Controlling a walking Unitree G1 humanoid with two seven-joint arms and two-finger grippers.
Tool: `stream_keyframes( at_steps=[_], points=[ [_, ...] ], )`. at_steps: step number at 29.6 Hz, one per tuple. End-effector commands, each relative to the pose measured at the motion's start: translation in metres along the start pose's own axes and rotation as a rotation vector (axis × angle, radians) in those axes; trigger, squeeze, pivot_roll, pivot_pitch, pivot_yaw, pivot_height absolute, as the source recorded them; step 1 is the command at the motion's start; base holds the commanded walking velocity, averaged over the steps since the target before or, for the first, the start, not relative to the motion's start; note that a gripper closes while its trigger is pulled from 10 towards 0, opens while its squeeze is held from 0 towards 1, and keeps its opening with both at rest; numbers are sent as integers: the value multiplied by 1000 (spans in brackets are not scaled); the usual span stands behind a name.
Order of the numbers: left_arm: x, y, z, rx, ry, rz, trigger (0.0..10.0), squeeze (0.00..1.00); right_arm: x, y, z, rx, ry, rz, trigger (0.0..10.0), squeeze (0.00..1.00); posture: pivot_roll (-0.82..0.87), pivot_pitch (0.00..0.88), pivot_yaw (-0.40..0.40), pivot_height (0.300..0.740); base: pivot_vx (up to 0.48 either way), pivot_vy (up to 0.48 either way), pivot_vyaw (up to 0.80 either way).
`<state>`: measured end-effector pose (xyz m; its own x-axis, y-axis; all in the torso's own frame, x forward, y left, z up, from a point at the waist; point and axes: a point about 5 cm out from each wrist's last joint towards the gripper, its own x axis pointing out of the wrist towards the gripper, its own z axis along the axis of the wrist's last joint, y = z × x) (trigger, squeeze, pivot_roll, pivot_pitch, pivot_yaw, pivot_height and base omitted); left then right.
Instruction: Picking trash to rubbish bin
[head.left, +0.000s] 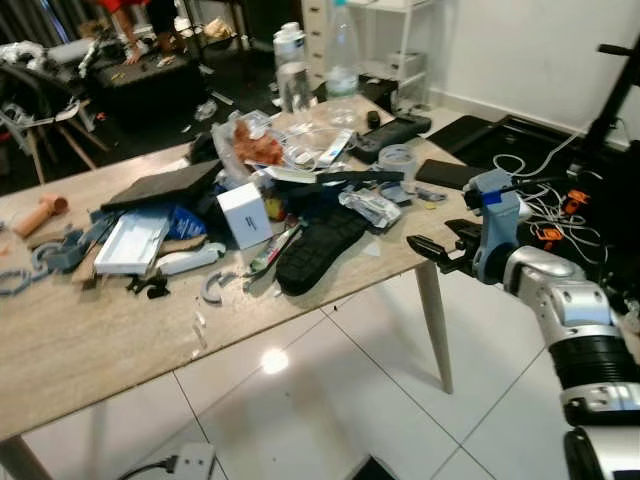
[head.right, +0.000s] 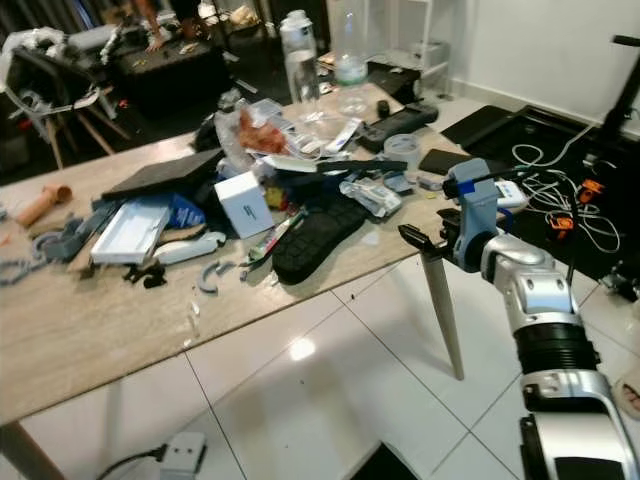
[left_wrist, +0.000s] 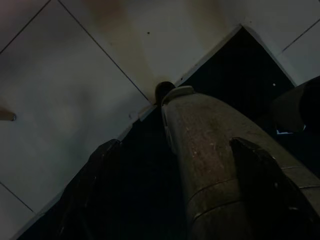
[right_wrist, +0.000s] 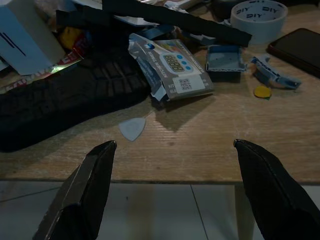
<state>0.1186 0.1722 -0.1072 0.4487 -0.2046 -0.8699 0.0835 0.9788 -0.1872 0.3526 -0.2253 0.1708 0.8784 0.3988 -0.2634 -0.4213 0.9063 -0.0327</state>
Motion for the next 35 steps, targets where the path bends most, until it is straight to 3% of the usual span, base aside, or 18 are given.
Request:
stream_keyframes(
  at_steps=[1, 3, 6, 11, 12, 14, 16, 19, 24, 28, 35],
  points=[
    [-2, 1, -13, -8, 54, 3, 10000, 0, 6, 8, -1, -2, 0, 25, 10000, 0, -128, 42, 106, 740, 0, 0, 0],
    [-2, 0, -13, -5, 55, 2, 10000, 0, 9, 11, 1, -8, -27, 33, 10000, 0, -127, 42, 105, 740, 0, 0, 0],
    [-3, 0, -14, 0, 58, 0, 10000, 0, 21, 30, 5, 19, -98, 99, 10000, 0, -129, 50, 107, 740, 0, 0, 0],
    [-3, 0, -16, 7, 62, -6, 10000, 0, 35, 47, 1, 65, -98, 147, 10000, 0, -129, 60, 110, 740, 0, 0, 0],
    [-3, 0, -17, 11, 64, -9, 10000, 0, 41, 58, -1, 65, -93, 181, 10000, 0, -126, 68, 113, 740, 0, 0, 0],
    [-3, 0, -17, 11, 64, -9, 10000, 0, 41, 58, -1, 65, -93, 181, 10000, 0, -126, 68, 113, 740, 0, 0, 0],
    [-5, 1, -20, 22, 68, -15, 10000, 0, 55, 86, -7, 20, -63, 295, 10000, 0, -106, 83, 125, 740, 0, 0, 0],
    [-6, 3, -22, 32, 71, -17, 10000, 0, 58, 95, -9, -16, -48, 342, 10000, 0, -96, 88, 127, 740, 0, 0, 0],
    [-10, 10, -28, 26, 74, -5, 10000, 0, 63, 97, -5, -15, -34, 357, 10000, 0, -65, 122, 141, 740, 0, 0, 0],
    [-17, 16, -41, 13, 93, 0, 10000, 0, 65, 95, 4, -81, -10, 339, 10000, 0, -58, 164, 153, 740, 0, 0, 0],
    [-20, 13, -53, 20, 118, -14, 10000, 0, 64, 87, 17, -212, 10, 310, 10000, 0, -68, 186, 146, 740, 0, 0, 0]
  ],
)
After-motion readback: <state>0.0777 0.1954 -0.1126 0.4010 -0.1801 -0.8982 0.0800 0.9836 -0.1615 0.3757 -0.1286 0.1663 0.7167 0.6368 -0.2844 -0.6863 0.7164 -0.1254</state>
